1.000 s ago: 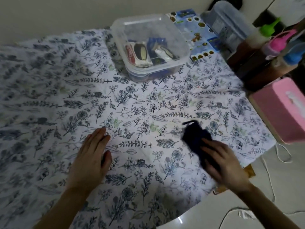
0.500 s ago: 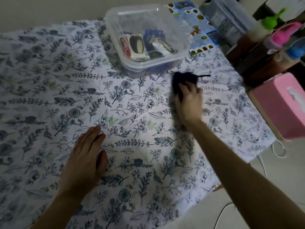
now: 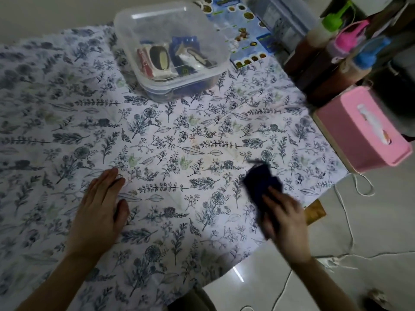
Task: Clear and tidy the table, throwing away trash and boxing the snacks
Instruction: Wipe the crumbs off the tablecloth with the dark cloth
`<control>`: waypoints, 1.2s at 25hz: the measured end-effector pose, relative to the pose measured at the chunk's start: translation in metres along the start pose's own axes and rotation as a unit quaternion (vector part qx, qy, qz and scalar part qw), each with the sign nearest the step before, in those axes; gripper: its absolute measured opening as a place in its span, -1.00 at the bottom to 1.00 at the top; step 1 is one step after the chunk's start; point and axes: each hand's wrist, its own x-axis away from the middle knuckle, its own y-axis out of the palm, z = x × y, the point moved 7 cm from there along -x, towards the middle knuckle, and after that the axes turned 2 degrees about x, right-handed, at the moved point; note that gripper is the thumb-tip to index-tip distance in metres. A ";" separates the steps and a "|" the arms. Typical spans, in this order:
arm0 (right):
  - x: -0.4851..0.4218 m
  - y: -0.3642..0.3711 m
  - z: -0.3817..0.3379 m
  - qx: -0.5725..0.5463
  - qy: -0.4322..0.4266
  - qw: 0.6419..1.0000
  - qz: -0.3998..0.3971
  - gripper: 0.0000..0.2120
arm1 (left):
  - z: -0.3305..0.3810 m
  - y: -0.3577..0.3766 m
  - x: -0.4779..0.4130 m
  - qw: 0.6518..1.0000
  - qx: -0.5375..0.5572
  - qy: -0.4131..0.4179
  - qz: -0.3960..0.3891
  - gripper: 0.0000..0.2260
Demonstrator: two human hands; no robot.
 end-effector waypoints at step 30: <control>-0.122 0.023 -0.049 -0.099 0.094 0.991 0.006 -0.51 | 0.032 0.001 -0.026 0.982 0.179 -0.035 0.046 -0.71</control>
